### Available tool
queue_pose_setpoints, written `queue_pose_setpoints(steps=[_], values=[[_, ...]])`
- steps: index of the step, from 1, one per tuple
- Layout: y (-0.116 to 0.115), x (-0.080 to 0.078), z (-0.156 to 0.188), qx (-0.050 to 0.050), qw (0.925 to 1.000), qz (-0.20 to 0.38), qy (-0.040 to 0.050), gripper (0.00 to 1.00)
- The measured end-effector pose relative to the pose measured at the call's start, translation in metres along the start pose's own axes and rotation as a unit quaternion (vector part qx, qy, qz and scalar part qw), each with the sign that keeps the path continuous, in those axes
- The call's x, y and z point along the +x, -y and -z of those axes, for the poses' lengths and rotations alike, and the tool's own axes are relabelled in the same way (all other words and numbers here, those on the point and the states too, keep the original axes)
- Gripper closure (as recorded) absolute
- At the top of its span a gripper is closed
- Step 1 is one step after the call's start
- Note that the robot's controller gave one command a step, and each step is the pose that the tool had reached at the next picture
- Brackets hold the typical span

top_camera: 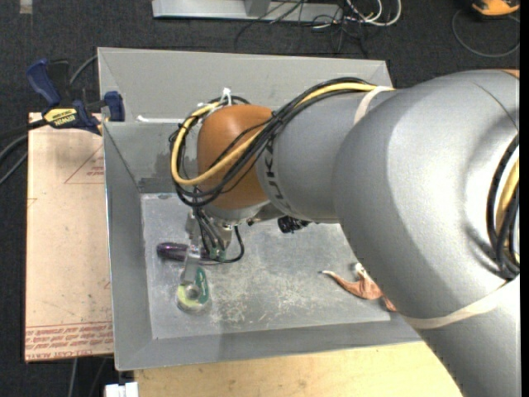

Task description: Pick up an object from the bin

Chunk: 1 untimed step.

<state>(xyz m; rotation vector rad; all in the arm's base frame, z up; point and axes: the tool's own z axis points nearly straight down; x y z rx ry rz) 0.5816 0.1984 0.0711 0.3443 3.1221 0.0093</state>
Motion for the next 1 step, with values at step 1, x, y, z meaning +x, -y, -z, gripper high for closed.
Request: queue_pose_setpoints(steps=[1], values=[[-0.0064, 0.0108, 0.0059, -0.002, 0.9915, -0.13, 0.0028, 1.0]])
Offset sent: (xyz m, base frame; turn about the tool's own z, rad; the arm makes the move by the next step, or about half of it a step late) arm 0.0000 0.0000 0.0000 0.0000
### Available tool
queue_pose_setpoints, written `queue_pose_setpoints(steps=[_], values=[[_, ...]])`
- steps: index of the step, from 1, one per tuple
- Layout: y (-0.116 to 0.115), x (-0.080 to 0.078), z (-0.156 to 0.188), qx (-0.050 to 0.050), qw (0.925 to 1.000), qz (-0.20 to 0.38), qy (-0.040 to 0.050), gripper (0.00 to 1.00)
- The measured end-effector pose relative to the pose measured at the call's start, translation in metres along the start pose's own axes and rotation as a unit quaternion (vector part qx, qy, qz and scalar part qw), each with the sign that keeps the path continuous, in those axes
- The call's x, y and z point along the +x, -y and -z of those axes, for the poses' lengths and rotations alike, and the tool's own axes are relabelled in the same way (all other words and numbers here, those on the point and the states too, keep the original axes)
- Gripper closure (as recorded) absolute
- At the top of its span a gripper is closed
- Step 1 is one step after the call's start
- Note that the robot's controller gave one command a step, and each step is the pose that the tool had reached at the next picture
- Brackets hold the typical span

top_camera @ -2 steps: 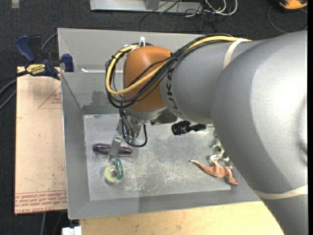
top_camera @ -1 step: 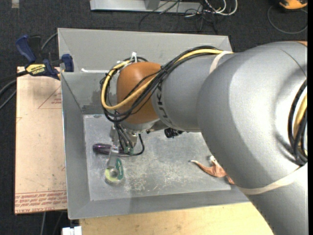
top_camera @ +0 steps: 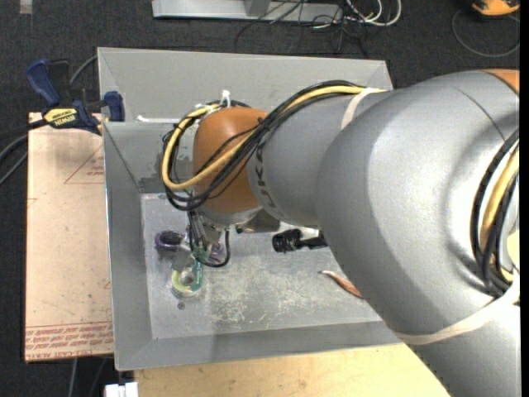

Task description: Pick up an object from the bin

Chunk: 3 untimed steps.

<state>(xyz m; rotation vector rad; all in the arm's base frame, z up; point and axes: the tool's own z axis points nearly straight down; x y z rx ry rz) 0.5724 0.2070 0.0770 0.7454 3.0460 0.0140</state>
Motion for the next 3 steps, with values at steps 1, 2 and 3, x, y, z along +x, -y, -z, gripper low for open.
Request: queue_pose_setpoints(steps=[1, 2, 3], values=[[0.0, 0.0, 0.0, 0.0, 1.0, 0.0, 0.0, 1.0], [0.001, 0.001, 0.007, 0.001, 1.0, -0.001, -0.001, 1.0], [0.001, 0.001, 0.031, 0.002, 1.0, 0.0, -0.0016, 1.0]])
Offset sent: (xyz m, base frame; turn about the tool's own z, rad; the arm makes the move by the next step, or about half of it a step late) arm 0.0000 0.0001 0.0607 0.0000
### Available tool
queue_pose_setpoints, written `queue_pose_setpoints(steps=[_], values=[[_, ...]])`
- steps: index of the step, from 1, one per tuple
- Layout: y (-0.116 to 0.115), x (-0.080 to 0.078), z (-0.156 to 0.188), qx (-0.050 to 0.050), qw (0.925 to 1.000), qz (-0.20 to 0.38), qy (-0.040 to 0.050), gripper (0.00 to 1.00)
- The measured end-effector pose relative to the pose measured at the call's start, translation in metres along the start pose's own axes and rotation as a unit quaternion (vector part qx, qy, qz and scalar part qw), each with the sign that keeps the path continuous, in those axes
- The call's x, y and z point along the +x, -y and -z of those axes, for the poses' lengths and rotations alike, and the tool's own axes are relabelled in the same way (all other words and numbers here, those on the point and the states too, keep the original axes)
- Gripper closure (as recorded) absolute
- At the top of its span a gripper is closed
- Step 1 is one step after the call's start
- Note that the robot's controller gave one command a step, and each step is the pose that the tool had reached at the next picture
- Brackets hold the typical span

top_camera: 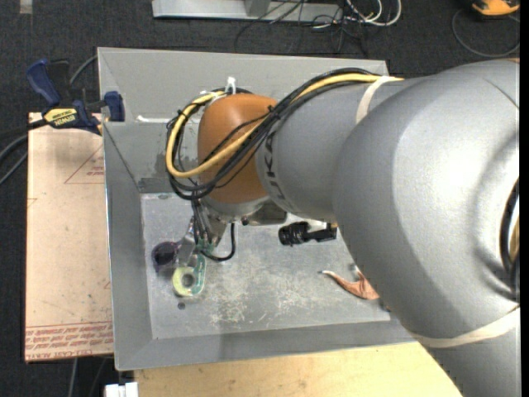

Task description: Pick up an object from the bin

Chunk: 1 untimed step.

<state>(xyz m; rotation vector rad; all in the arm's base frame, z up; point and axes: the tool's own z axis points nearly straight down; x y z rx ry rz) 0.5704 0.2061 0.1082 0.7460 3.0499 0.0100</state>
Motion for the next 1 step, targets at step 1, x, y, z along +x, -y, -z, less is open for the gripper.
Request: queue_pose_setpoints(steps=[1], values=[[-0.0002, 0.0, 0.0161, 0.0, 1.0, 0.0, 0.0002, 1.0]])
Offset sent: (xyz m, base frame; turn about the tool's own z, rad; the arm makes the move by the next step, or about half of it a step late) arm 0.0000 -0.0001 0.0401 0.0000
